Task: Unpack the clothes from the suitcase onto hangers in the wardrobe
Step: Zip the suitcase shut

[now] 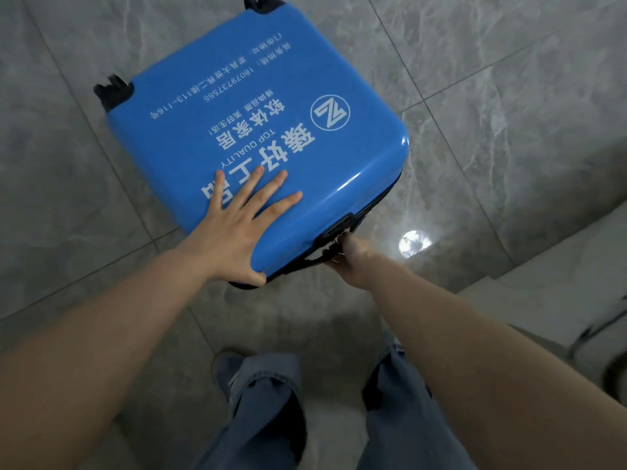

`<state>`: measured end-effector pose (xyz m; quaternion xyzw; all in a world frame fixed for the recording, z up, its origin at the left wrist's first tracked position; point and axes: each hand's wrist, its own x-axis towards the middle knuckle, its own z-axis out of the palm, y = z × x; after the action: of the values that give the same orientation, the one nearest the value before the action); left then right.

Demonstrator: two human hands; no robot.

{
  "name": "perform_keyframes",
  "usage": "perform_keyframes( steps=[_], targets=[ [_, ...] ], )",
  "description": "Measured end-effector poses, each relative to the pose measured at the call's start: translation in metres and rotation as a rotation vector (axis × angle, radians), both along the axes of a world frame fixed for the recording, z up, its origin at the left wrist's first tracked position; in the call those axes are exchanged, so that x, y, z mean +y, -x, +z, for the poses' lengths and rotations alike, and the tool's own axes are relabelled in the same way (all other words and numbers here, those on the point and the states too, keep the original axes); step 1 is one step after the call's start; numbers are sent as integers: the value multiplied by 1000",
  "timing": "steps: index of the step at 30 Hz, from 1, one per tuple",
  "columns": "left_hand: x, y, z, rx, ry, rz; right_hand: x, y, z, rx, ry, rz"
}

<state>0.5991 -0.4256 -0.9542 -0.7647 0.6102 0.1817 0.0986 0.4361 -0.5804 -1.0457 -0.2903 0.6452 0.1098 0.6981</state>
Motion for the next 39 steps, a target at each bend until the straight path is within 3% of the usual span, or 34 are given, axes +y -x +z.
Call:
perform_keyframes(
  steps=[3,7,15,20,23,26,28,31,34,36,39],
  targets=[
    [10,0,41,122,-25,48,16,12,48,54,4,-53],
    [4,8,99,294,-53,114,28,28,122,151,174,-232],
    [-2,13,172,588,-134,292,29,59,252,35,172,-399],
    [1,23,185,694,-35,598,35,51,294,-88,191,-418],
    [7,30,179,783,6,813,37,41,303,-108,259,-309],
    [18,44,173,814,-71,992,42,35,305,-68,326,-72],
    [25,60,172,814,-99,1061,46,40,304,9,399,77],
    [30,86,178,871,-88,1067,39,54,305,65,471,128],
    [21,114,194,625,83,1041,23,69,310,106,502,267],
    [7,129,206,412,269,977,19,75,312,155,660,393],
    [-19,145,218,449,433,1013,19,74,317,117,1068,602]
  ],
)
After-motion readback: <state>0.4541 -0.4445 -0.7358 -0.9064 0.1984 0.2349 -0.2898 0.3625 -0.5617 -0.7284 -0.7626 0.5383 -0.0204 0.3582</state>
